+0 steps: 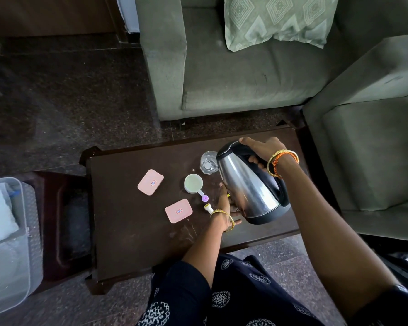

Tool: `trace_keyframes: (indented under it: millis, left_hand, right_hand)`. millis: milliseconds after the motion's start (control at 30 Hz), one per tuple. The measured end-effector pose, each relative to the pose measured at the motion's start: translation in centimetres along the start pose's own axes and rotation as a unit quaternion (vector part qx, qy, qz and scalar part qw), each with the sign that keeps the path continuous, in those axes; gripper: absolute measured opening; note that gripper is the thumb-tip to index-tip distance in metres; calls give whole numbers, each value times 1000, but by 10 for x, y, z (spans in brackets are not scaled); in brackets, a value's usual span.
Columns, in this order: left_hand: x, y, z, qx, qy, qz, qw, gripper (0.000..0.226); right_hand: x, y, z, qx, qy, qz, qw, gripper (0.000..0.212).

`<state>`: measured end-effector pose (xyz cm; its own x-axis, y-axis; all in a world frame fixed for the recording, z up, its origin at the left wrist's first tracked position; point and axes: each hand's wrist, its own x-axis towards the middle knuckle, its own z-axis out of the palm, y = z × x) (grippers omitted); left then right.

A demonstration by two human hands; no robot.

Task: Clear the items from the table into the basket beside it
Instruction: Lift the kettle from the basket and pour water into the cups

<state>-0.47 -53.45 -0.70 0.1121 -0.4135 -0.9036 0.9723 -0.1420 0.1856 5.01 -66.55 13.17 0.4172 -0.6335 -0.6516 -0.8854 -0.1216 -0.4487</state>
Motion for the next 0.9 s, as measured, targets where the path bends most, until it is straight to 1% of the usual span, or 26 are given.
trace_keyframes:
  millis: [400,633,900]
  left_hand:
    - [-4,-6,3,33,-6,-13,999,88]
    - [-7,-6,2,50,-13,-11,999,83]
    - [-10,-7,4,62,-28,-13,998,84]
  right_hand:
    - [0,10,-7,3,32,-1,999,57]
    - [-1,11,-9,3,45,-15,999,55]
    - [-2,9,-13,0,60,-29,998,53]
